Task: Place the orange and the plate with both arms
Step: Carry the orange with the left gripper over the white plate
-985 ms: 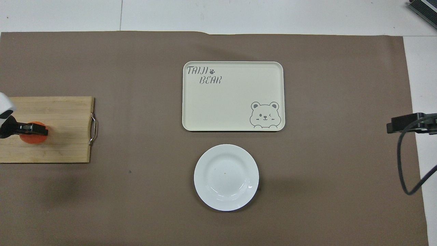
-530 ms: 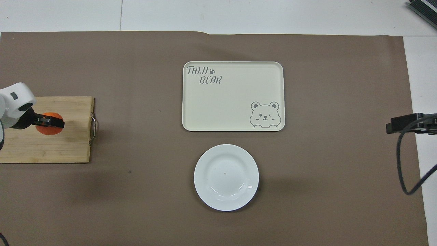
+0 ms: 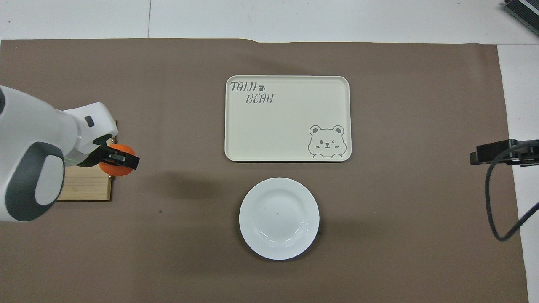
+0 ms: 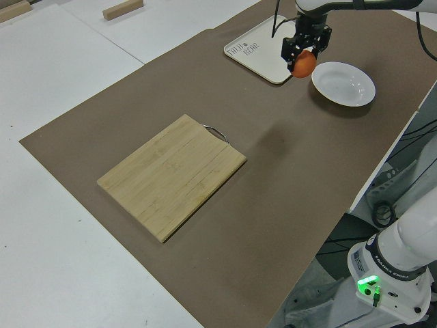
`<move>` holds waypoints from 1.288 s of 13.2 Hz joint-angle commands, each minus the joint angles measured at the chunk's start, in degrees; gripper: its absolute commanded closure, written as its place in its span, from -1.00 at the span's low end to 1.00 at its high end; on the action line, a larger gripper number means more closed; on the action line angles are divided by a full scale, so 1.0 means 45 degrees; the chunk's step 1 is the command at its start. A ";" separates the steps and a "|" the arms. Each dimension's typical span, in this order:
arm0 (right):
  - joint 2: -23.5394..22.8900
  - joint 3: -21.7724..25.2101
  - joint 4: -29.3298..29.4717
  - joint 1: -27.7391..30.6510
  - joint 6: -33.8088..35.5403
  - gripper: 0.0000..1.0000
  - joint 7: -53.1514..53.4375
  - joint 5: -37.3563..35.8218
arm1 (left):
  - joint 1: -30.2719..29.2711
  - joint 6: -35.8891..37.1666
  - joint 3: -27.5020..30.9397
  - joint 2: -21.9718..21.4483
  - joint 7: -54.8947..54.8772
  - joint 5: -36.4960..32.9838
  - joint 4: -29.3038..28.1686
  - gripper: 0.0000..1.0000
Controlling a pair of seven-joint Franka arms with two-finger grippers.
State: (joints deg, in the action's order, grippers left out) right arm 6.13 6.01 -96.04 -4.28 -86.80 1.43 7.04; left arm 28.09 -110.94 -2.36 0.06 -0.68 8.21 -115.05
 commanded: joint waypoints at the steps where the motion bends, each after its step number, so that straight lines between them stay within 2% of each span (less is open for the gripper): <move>1: 0.0141 -0.0027 -0.0766 0.0052 -0.0241 -1.00 -0.0862 0.0350 | 0.1583 -0.1063 0.0308 0.0102 0.0442 0.1102 -0.0254 1.00; 4: 0.0121 0.0071 -0.1936 0.0422 -0.1370 -1.00 -0.1799 0.1463 | 0.3556 -0.3250 0.0308 0.1506 0.2118 0.1184 -0.0254 1.00; 6: 0.0082 0.0052 -0.2737 0.0248 -0.2269 -1.00 -0.1861 0.1561 | 0.3816 -0.4405 0.0289 0.2113 0.2338 0.1204 -0.0235 1.00; 9: -0.0093 0.0032 -0.3226 0.0266 -0.2428 -1.00 -0.2133 0.2337 | 0.4148 -0.4080 0.0289 0.2331 0.2416 0.1223 -0.0312 1.00; 10: -0.0113 0.0051 -0.3557 0.0402 -0.2661 -1.00 -0.2754 0.2710 | 0.4187 -0.3710 0.0289 0.2273 0.2416 0.1223 -0.0371 0.69; 11: -0.0210 0.0052 -0.3889 0.0442 -0.3108 -1.00 -0.3495 0.2907 | 0.4284 -0.3629 0.0289 0.2272 0.2378 0.1223 -0.0352 -0.68; 12: -0.0327 0.0052 -0.4183 0.0443 -0.3422 -1.00 -0.3831 0.3199 | 0.4304 -0.3551 0.0289 0.2272 0.2281 0.1223 -0.0332 -1.00; 17: -0.0426 0.0052 -0.5102 0.0462 -0.3795 -1.00 -0.3912 0.4665 | 0.4169 -0.2966 0.0347 0.2039 0.2377 0.1223 -0.0118 -1.00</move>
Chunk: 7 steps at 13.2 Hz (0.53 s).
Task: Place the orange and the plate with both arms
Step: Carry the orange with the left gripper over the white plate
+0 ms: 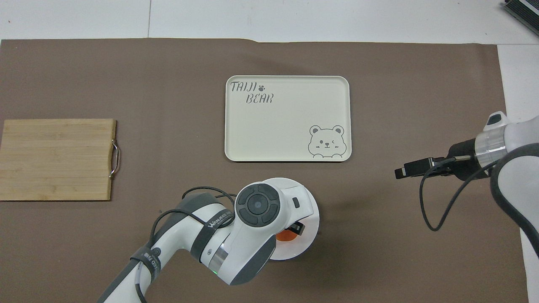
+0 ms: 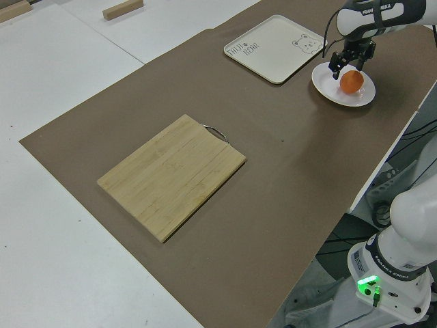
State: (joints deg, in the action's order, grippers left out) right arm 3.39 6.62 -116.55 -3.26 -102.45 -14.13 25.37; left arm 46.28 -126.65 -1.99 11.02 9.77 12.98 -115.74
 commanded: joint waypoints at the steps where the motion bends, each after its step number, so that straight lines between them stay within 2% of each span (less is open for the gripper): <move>1: 0.0184 -0.0084 -0.0739 0.0235 -0.0357 -1.00 -0.0685 0.0709 | 0.0068 0.0778 0.0323 -0.0669 -0.0003 0.0144 0.0093 -1.00; 4: 0.0359 -0.0084 -0.1617 0.0216 -0.0377 -1.00 -0.1156 0.1567 | -0.0982 0.1580 0.0460 -0.1333 -0.0062 -0.0090 0.0171 -1.00; 7: 0.0380 -0.0084 -0.2378 0.0157 -0.0552 -1.00 -0.1175 0.2812 | -0.2524 0.2709 0.0480 -0.2290 -0.0140 -0.1375 0.0774 -1.00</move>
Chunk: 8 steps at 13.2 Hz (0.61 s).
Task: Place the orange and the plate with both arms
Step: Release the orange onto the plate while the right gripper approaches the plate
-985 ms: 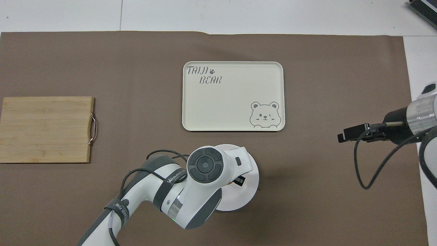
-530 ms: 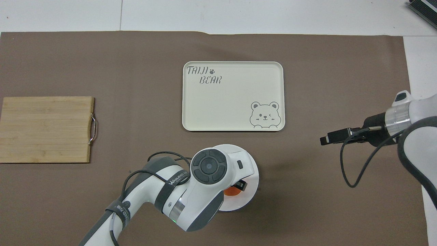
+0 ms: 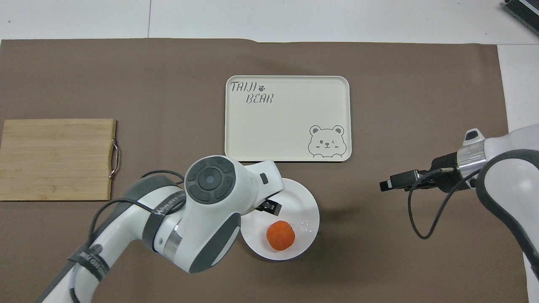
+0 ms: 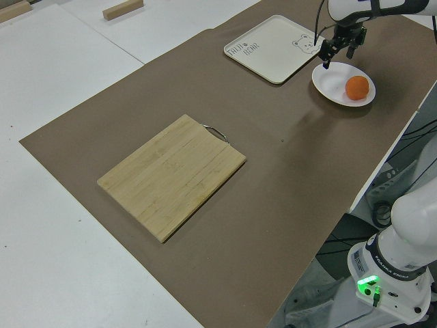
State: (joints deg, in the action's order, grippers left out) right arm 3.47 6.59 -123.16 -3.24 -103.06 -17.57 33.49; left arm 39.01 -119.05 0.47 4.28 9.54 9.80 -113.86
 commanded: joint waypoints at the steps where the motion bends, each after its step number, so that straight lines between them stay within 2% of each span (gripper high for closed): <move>1: 0.0400 -0.0077 -0.1415 0.0018 -0.0823 -1.00 -0.0431 0.1575 | -0.1670 0.1876 -0.0084 -0.0951 -0.0262 -0.0887 0.0979 -1.00; 3: 0.0440 -0.0097 -0.1907 -0.0061 -0.1217 -1.00 -0.0547 0.2202 | -0.2707 0.3654 -0.0065 -0.0952 -0.1409 -0.1180 0.2423 -1.00; 5: 0.0440 -0.0097 -0.2491 -0.0158 -0.1334 -1.00 -0.0956 0.3041 | -0.3937 0.4751 -0.0065 -0.0836 -0.2719 -0.1532 0.3986 -1.00; 8: 0.0537 -0.0116 -0.3702 -0.0800 -0.2152 -1.00 -0.1543 0.4584 | -0.5714 0.6097 -0.0045 -0.0952 -0.4748 -0.1690 0.5336 -1.00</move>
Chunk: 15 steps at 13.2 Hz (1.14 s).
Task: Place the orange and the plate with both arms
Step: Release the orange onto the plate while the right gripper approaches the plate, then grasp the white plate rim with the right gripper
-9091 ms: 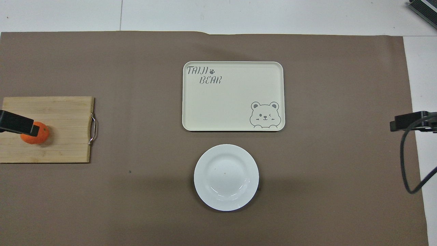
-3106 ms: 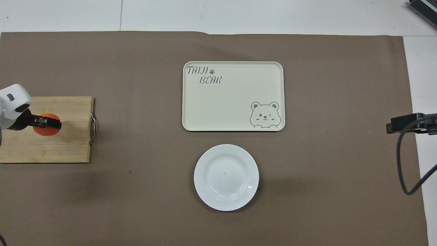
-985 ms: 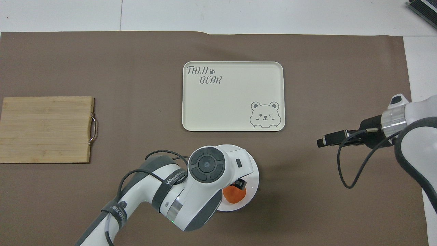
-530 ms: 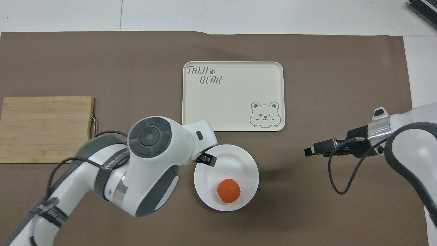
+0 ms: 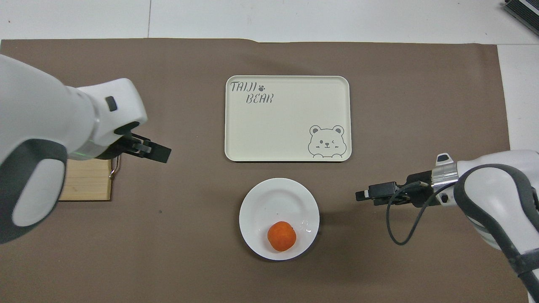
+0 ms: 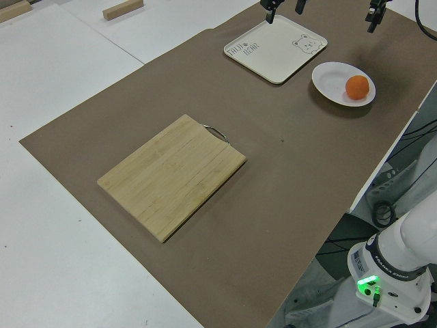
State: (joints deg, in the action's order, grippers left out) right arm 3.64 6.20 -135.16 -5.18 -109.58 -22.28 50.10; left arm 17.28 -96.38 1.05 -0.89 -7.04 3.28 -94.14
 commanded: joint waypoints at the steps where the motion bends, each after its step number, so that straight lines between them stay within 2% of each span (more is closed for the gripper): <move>1: 0.0480 -0.0031 -0.1310 -0.0584 -0.1055 -1.00 -0.0691 0.1361 | -0.1413 0.1666 -0.0136 0.0198 -0.1866 -0.0260 0.1346 -1.00; 4: 0.0266 -0.0030 -0.1975 -0.1035 -0.1837 -1.00 -0.1529 0.2497 | -0.2841 0.2277 -0.0097 0.0101 -0.3181 -0.0338 0.1467 -1.00; 7: 0.0089 -0.0031 -0.2620 -0.1640 -0.2599 -1.00 -0.1845 0.3415 | -0.2864 0.2239 -0.0213 0.0023 -0.3183 -0.1077 0.1467 -1.00; 12: -0.0398 -0.0031 -0.3128 -0.2693 -0.3595 -1.00 -0.2684 0.5346 | -0.2805 0.2570 -0.0253 -0.0270 -0.2950 -0.1041 0.1291 -1.00; 15: -0.0399 -0.0031 -0.3246 -0.3339 -0.4045 -1.00 -0.2685 0.6208 | -0.2922 0.2803 -0.0253 -0.0601 -0.1253 -0.0769 0.1175 -1.00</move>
State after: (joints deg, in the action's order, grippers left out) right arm 1.69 6.02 -148.99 -19.18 -126.22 -32.53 75.21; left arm 4.18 -85.71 -0.14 -1.76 -16.53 -0.05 -88.65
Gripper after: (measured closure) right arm 0.000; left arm 0.000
